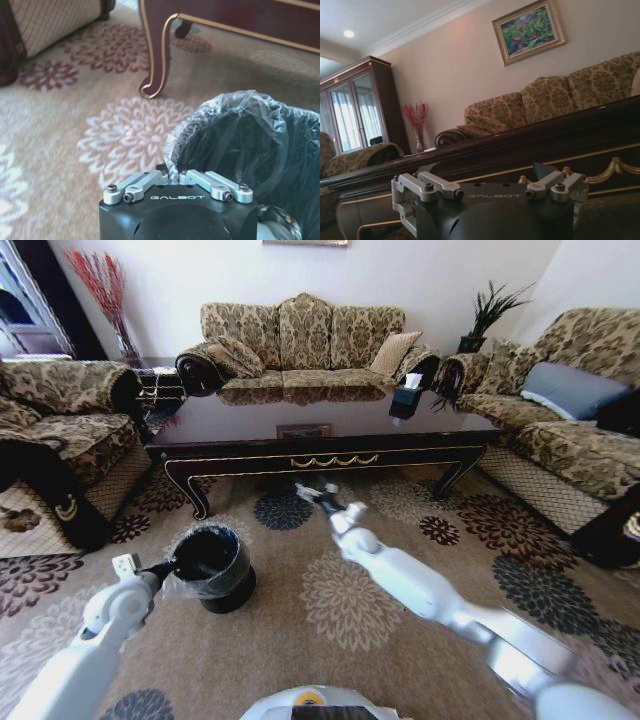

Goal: Move to the front of the table and pick up the trash from the floor, then place it into the trash bin.

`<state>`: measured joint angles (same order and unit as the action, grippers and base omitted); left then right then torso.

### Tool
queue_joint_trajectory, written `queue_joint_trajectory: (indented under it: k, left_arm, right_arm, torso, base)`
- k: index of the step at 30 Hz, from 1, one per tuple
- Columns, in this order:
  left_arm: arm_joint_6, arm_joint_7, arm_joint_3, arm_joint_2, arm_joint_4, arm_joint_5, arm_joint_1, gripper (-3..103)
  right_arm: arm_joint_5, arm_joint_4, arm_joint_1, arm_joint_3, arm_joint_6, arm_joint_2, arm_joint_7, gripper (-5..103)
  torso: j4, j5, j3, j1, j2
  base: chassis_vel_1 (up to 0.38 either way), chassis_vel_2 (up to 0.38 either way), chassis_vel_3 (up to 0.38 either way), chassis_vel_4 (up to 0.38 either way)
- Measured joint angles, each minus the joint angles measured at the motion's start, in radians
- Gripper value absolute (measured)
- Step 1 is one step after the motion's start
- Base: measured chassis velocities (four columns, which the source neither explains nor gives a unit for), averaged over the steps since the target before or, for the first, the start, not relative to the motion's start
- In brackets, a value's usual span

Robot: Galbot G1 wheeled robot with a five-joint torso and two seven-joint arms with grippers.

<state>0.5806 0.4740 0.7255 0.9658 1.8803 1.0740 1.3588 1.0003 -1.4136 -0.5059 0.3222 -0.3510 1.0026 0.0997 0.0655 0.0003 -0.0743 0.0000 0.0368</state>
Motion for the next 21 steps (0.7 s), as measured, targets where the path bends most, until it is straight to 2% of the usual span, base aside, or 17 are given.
queue_joint_trajectory:
  k: [3, 6, 10, 18, 19, 20, 21]
  left_arm:
    - [-0.005, 0.018, 0.011, 0.018, -0.018, -0.014, 0.019, 4]
    - [-0.006, 0.023, 0.014, 0.022, -0.022, -0.02, 0.027, 4]
    - [-0.033, 0.01, 0.015, 0.025, -0.044, -0.022, 0.029, 4]
    - [-0.047, 0.002, 0.016, 0.032, -0.068, -0.027, 0.039, 3]
    - [-0.047, 0.004, 0.019, 0.032, -0.065, -0.027, 0.044, 8]
    - [-0.047, 0.005, 0.02, 0.032, -0.062, -0.026, 0.046, 8]
    - [-0.047, 0.011, 0.025, 0.034, -0.052, -0.024, 0.055, 19]
  right_arm:
    - [-0.013, 0.0, -0.059, -0.071, 0.001, -0.017, -0.001, 100]
    - [-0.024, 0.0, -0.094, -0.109, 0.001, -0.021, -0.001, 100]
    - [-0.05, -0.003, -0.15, -0.163, -0.003, -0.025, -0.002, 100]
    - [-0.072, -0.023, -0.206, -0.2, -0.008, -0.031, -0.004, 100]
    - [-0.075, -0.027, -0.213, -0.205, -0.009, -0.032, -0.004, 100]
    - [-0.076, -0.029, -0.217, -0.208, -0.01, -0.033, -0.004, 100]
    - [-0.08, -0.033, -0.228, -0.216, -0.01, -0.033, -0.004, 100]
  torso:
    - [-0.0019, 0.0001, 0.0, 0.0, 0.0]
    - [-0.0022, 0.0, 0.0, 0.0, 0.0]
    - [-0.0008, 0.0, 0.0, 0.0, 0.0]
    - [-0.0014, -0.0003, 0.0, 0.0, 0.0]
    - [-0.0012, -0.0001, 0.0, 0.0, 0.0]
    - [-0.0011, 0.0, 0.0, 0.0, 0.0]
    - [-0.0012, 0.0001, 0.0, 0.0, 0.0]
  base:
    - [0.0, 0.0, 0.0, 0.0]
    - [0.0, 0.0, 0.0, 0.0]
    - [0.0, 0.0, 0.0, 0.0]
    - [0.0, 0.0, 0.0, 0.0]
    - [0.0, 0.0, 0.0, 0.0]
    - [0.0, 0.0, 0.0, 0.0]
    - [0.0, 0.0, 0.0, 0.0]
